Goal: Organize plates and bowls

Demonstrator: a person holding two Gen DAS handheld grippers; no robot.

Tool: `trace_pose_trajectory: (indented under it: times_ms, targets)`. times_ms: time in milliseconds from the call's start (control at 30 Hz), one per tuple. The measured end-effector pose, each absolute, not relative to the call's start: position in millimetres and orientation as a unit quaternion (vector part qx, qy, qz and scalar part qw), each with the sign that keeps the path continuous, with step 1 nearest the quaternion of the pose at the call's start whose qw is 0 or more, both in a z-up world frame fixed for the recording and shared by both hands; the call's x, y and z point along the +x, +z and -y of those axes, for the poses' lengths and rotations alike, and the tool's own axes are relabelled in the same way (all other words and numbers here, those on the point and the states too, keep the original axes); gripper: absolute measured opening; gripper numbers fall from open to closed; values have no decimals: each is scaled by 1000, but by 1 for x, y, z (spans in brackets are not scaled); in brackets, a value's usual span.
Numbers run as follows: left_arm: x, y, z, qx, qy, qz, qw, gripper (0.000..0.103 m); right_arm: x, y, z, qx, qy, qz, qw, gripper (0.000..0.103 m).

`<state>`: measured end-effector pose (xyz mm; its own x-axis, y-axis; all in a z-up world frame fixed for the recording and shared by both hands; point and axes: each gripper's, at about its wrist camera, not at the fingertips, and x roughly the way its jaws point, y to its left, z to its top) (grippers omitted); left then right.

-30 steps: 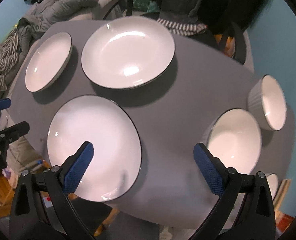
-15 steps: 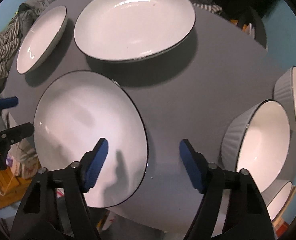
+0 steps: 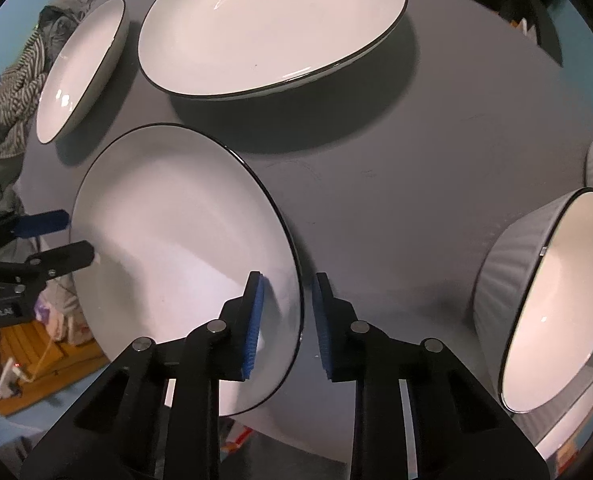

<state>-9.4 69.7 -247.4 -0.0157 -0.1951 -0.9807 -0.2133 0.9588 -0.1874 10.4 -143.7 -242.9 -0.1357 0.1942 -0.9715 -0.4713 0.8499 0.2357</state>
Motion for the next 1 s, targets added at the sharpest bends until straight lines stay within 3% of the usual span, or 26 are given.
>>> trace_pose_trajectory:
  times_ms: [100,233,300,400,1000]
  targets:
    - [-10,-251,-73,-153,12,-718,679,49,13,-242,145,-82,261,-721,636,23]
    - [-5,-256,-74,-170,11,-726,666,38,21,-242,146,-79,267,-730,624,21]
    - [-5,-260,-75,-174,11,-731,660,28,38,-245,144,-78,269,-733,620,21]
    - [-4,-262,-76,-180,6,-733,656,24,39,-244,142,-81,274,-734,616,21]
    - [0,-261,-77,-176,10,-736,654,21,45,-259,135,-67,266,-752,600,19]
